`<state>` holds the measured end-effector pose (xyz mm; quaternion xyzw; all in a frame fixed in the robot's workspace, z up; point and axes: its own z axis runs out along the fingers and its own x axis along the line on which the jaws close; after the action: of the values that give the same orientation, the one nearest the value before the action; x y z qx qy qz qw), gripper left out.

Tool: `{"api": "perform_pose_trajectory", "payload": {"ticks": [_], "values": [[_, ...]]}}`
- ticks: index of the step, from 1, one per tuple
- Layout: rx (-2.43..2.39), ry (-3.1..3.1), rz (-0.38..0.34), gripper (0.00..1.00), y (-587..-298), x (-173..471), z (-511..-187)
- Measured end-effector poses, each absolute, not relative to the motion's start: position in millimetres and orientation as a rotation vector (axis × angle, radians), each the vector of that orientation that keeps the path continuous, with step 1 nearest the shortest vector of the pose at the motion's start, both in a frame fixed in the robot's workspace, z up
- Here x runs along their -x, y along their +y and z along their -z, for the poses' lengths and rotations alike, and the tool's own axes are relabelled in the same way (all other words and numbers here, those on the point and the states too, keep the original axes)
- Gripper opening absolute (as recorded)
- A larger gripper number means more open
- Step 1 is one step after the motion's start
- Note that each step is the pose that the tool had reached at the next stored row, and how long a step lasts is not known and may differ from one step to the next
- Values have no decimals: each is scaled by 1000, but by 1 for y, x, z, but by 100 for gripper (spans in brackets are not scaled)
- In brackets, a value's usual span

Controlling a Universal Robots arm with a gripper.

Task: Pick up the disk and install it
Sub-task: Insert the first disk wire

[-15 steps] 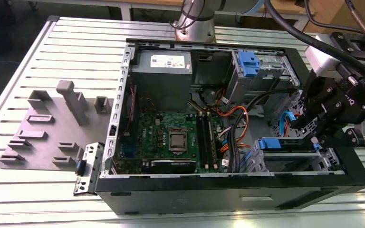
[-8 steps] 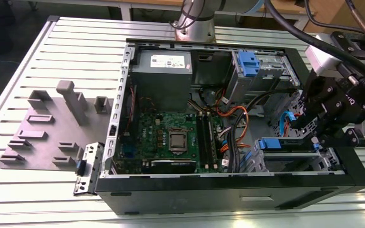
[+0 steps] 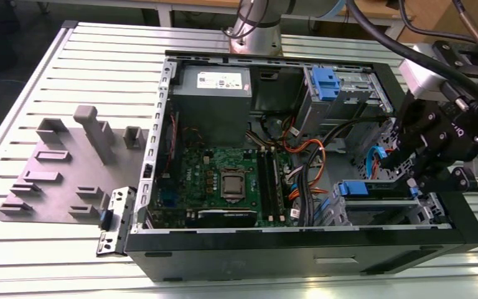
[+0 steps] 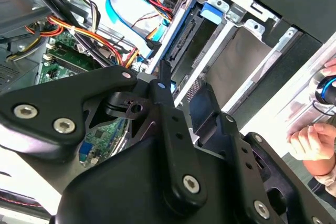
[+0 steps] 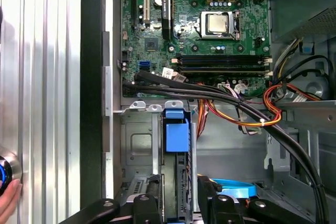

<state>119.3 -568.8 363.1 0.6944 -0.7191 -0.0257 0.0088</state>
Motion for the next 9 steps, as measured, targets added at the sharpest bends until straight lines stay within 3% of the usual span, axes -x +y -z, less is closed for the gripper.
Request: {"api": "perform_pose_trajectory", "payload": {"ticks": [9], "values": [[-2169,-2246,82,42,-555,-121,-362]]}}
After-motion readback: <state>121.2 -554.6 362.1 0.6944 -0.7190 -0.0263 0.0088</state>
